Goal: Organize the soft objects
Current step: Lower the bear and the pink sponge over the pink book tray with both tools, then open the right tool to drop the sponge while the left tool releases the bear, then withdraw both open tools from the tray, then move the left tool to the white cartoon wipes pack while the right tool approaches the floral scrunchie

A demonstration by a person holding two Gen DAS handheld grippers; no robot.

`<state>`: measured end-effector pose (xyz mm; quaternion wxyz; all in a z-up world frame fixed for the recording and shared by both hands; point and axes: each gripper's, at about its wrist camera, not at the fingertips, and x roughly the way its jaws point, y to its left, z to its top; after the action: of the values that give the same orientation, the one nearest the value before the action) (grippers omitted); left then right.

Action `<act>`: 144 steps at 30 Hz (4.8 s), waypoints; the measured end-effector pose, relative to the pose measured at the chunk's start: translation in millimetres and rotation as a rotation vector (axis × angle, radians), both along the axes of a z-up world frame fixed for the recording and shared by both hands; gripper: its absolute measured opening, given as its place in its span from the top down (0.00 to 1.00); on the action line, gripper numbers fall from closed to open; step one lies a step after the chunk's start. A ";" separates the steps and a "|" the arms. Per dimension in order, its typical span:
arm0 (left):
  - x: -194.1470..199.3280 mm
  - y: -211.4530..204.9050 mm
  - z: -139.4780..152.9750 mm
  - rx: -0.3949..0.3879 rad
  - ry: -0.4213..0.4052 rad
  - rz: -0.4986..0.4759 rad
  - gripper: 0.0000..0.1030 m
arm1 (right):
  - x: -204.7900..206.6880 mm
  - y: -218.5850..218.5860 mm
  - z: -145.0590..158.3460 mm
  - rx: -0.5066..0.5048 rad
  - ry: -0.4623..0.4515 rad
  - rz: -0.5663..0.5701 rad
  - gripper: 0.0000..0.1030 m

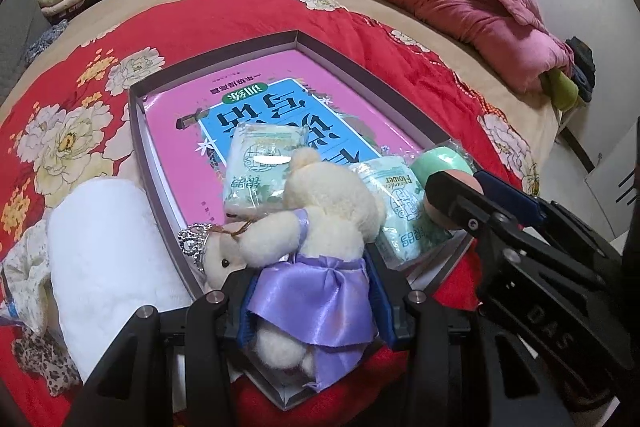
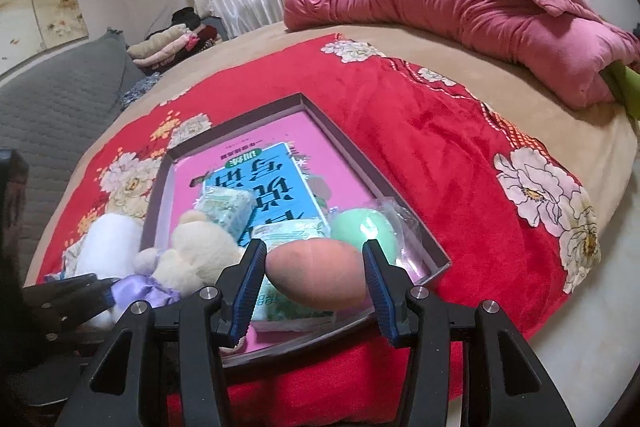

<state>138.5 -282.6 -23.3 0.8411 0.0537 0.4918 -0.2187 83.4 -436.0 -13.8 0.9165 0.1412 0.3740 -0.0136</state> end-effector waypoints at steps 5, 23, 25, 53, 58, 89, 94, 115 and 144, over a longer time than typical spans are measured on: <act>-0.6 4.6 2.8 -0.021 0.001 0.003 0.55 | 3.8 -0.9 -0.3 -0.033 0.000 -0.013 0.49; -4.8 12.6 9.1 -0.060 0.002 0.017 0.55 | 6.6 -0.7 -2.9 -0.059 0.003 -0.011 0.47; -5.5 13.2 9.7 -0.065 0.003 0.018 0.55 | 5.8 0.5 -2.6 -0.061 0.000 -0.014 0.47; -16.4 28.2 22.5 -0.117 -0.023 0.037 0.49 | -10.0 -2.8 15.4 -0.093 -0.097 -0.077 0.27; -22.9 36.2 26.8 -0.127 -0.031 0.043 0.49 | -11.8 -5.4 17.7 -0.095 -0.104 -0.096 0.26; -67.9 93.4 60.1 -0.170 -0.107 0.126 0.48 | -49.5 58.8 67.8 -0.263 -0.253 -0.008 0.26; -83.6 106.3 61.1 -0.181 -0.107 0.125 0.48 | -55.4 78.6 76.3 -0.288 -0.275 0.025 0.26; -108.8 208.8 77.9 -0.229 -0.171 0.307 0.48 | -86.2 171.2 114.7 -0.388 -0.381 0.233 0.26; -85.1 307.4 41.7 -0.312 -0.114 0.543 0.48 | -81.4 277.1 73.2 -0.449 -0.304 0.597 0.26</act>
<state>53.4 24.8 18.4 0.8931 -0.1970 0.4006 -0.0556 2.0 -159.0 59.4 0.9331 -0.1769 0.2466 0.1928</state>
